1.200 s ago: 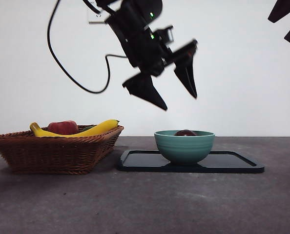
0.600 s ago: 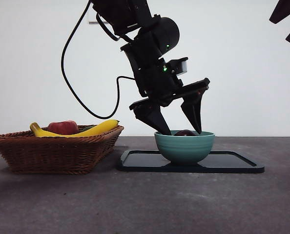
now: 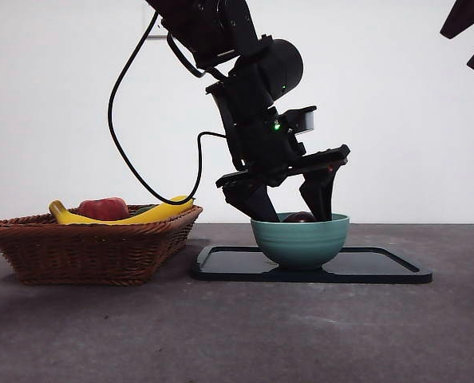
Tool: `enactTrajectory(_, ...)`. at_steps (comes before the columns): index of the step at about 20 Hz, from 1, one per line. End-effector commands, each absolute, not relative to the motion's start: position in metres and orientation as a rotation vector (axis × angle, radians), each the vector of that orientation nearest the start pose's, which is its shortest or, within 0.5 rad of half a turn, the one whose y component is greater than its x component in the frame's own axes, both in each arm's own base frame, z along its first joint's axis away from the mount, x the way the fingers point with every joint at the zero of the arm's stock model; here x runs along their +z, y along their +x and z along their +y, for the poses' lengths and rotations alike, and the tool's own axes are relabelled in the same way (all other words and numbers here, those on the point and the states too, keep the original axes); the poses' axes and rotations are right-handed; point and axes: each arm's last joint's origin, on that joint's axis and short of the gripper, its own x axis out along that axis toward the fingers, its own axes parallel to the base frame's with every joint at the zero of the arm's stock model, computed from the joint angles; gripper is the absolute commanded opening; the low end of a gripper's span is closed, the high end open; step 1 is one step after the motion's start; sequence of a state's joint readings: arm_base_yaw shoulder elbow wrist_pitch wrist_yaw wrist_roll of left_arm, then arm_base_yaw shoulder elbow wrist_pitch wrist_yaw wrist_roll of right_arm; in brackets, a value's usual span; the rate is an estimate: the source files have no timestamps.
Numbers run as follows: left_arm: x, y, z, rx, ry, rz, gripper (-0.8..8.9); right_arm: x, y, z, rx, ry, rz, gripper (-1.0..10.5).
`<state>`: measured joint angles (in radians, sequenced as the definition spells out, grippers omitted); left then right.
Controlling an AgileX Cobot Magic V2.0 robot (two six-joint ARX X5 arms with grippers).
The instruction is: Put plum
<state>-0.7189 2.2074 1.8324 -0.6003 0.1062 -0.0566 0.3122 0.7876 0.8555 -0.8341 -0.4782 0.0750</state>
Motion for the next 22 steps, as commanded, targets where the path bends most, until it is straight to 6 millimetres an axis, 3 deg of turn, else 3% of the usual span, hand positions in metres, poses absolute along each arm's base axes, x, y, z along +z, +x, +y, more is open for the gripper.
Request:
enactTrajectory(1,0.195,0.362,-0.328,-0.746,0.274,0.963,2.77,0.304,0.132,0.057,0.731,0.128,0.806,2.2)
enactTrajectory(7,0.196,0.363,-0.328,-0.749,0.275,0.951,2.70,0.304,0.132,0.057,0.731,0.128,0.805,2.2)
enactTrajectory(11,0.212,0.366,-0.330,-0.752,0.267,0.926,2.71,0.304,0.132,0.057,0.728,0.127,0.805,2.1)
enactTrajectory(17,0.268,0.370,-0.326,-0.748,0.252,0.891,2.71,0.304,0.131,0.057,0.727,0.126,0.804,2.2)
enactTrajectory(22,0.338,0.362,-0.293,-0.721,0.190,0.781,2.71,0.308,0.128,0.056,0.729,0.122,0.765,2.2)
